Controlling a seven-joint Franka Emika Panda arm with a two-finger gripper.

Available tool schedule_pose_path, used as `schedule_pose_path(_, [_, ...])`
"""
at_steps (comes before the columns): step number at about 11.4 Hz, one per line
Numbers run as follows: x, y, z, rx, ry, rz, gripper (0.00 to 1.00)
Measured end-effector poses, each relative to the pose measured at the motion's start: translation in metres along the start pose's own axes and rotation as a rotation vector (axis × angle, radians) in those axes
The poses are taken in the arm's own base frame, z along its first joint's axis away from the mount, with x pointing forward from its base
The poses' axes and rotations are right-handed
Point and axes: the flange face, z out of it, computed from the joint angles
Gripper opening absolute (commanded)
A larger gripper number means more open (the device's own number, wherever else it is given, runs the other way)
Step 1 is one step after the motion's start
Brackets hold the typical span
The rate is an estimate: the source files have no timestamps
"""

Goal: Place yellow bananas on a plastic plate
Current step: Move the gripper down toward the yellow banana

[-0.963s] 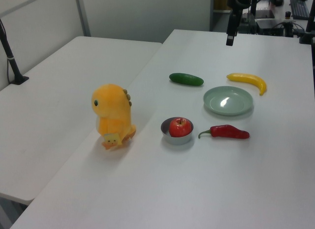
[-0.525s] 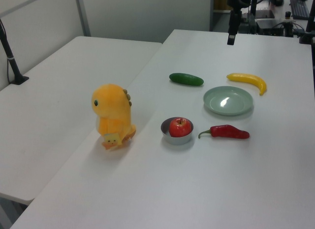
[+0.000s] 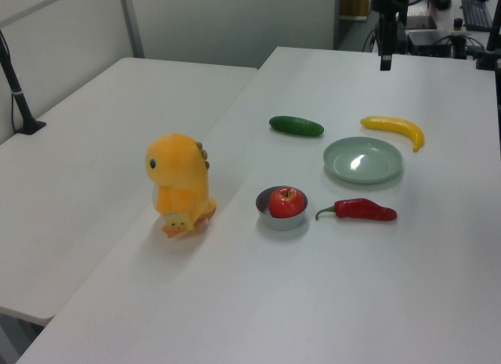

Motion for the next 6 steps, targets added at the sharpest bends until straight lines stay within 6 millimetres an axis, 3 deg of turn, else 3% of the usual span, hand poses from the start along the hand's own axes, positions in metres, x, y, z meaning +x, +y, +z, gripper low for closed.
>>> schedule_pose_path(3, [-0.015,0.041,0.002,0.010,-0.021,0.071,1.00])
schedule_pose_path(6, [-0.027,0.073,0.026,0.027,-0.066,0.134,1.00])
